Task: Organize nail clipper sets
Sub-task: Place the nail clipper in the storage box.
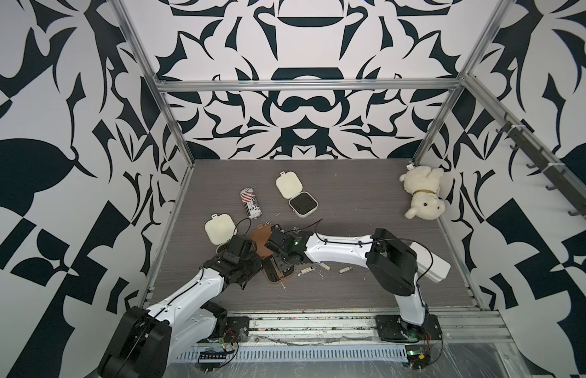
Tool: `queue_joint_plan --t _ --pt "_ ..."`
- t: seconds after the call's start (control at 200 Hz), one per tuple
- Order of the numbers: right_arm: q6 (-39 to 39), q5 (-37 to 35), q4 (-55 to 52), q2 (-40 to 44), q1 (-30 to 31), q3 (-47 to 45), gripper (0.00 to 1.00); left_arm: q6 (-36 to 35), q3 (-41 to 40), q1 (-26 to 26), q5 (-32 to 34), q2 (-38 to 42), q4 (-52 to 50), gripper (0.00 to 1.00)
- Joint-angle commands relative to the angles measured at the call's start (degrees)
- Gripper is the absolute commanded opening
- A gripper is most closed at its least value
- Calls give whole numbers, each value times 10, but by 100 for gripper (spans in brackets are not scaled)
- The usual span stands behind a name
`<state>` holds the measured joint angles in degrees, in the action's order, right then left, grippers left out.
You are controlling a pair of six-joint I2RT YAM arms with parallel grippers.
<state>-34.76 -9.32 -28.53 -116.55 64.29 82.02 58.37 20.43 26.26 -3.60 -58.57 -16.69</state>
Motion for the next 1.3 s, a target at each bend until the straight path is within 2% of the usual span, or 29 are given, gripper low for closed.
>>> queue_joint_plan --t 0.0,1.295 --pt "-3 7 -55 10 6 0 3 1 -12 0 18 -3 -26 40" --pt "-5 -10 -72 -19 4 52 15 2 -14 0 9 9 -25 40"
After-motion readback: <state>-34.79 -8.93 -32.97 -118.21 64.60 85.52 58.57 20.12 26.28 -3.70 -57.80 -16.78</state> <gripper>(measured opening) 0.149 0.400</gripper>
